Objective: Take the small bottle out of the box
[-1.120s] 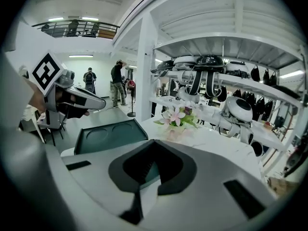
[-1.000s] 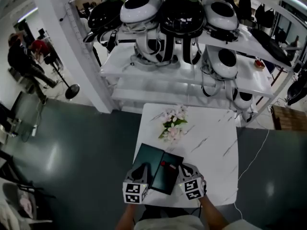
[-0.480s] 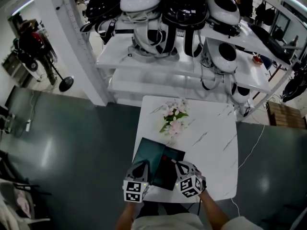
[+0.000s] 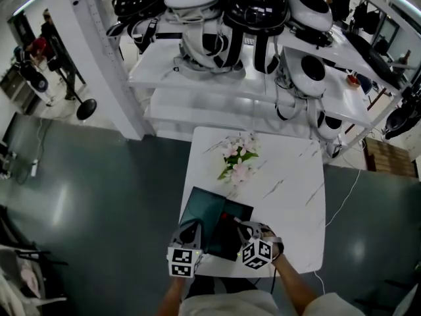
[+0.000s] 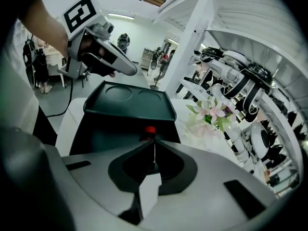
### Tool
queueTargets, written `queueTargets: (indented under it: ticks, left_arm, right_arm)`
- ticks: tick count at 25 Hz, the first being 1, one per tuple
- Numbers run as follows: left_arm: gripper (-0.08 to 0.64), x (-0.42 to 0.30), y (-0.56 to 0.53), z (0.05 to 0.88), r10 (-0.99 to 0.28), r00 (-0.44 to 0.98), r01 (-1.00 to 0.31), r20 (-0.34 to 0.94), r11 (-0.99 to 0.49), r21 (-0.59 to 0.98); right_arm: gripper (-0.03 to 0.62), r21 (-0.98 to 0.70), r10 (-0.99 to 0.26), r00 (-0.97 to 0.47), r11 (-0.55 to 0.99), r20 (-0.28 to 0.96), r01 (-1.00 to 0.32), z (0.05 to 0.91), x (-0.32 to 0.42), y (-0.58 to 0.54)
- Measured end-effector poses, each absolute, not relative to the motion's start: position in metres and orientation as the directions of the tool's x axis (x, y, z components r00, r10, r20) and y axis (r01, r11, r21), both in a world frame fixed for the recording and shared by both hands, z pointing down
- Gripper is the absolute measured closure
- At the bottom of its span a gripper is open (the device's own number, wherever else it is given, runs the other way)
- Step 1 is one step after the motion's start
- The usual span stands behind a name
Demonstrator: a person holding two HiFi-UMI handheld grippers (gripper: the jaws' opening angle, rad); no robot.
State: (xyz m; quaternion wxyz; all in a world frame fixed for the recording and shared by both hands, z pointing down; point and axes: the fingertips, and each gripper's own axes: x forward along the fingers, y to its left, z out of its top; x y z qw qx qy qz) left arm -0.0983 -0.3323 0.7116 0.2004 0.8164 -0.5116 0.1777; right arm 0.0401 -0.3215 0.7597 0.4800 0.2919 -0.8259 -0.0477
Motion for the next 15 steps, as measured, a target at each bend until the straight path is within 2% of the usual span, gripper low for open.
queueTargets:
  ticks: [2, 4, 6, 10, 12, 15]
  left_arm:
    - [0.541, -0.099, -0.334, 0.712, -0.766, 0.412, -0.907, 0.494, -0.394, 0.147]
    - [0.541, -0.098, -0.335, 0.714, -0.767, 0.411, -0.908, 0.493, -0.390, 0.149]
    - [0.541, -0.098, -0.336, 0.714, -0.768, 0.409, -0.909, 0.493, -0.388, 0.150]
    - [0.541, -0.098, -0.336, 0.715, -0.765, 0.407, -0.910, 0.499, -0.388, 0.147]
    - [0.541, -0.098, -0.336, 0.717, -0.766, 0.405, -0.911, 0.499, -0.386, 0.147]
    - [0.541, -0.099, -0.336, 0.720, -0.769, 0.403, -0.912, 0.497, -0.384, 0.146]
  right_arm:
    - [0.569, 0.336, -0.500, -0.365, 0.839, 0.786, -0.427, 0.766, 0.039, -0.322]
    - [0.450, 0.306, -0.472, -0.366, 0.851, 0.802, -0.427, 0.773, 0.039, -0.321]
    - [0.426, 0.287, -0.456, -0.366, 0.857, 0.811, -0.428, 0.778, 0.039, -0.321]
    - [0.319, 0.237, -0.403, -0.356, 0.873, 0.843, -0.427, 0.795, 0.038, -0.318]
    - [0.288, 0.219, -0.382, -0.345, 0.878, 0.857, -0.426, 0.803, 0.038, -0.318]
    - [0.276, 0.211, -0.369, -0.331, 0.880, 0.869, -0.426, 0.810, 0.036, -0.323]
